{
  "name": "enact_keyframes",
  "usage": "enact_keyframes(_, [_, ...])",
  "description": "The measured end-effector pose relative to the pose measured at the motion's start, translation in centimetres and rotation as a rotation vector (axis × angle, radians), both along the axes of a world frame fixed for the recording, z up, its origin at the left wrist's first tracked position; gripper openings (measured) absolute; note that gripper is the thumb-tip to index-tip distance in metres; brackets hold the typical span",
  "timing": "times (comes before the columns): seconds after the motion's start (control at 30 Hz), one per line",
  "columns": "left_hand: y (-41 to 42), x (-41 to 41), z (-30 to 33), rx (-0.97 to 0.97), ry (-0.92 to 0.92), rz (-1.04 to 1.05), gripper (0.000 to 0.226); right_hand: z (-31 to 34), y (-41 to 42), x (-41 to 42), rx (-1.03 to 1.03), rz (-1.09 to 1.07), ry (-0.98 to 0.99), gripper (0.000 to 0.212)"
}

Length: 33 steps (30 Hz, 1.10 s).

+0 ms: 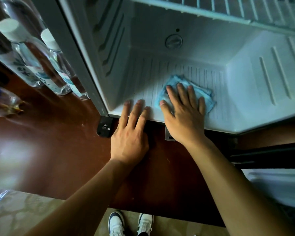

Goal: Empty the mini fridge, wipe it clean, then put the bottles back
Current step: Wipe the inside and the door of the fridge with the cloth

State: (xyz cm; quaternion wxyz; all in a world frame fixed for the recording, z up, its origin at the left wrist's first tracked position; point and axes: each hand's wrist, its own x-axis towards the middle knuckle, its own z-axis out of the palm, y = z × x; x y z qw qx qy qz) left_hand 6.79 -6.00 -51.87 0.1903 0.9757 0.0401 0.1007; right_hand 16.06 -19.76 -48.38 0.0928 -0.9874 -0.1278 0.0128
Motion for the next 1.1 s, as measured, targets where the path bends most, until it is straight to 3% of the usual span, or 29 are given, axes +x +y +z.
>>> enact_keyframes(0.67, [0.1,0.3,0.0,0.004,0.032,0.007,0.072,0.1,1.0,6.5,-0.03,0.031,-0.068,0.065])
enact_keyframes(1.1, [0.0,0.0,0.1,-0.009,0.017,0.004,0.069,0.1,-0.5,1.0,-0.02,0.05,0.013,0.063])
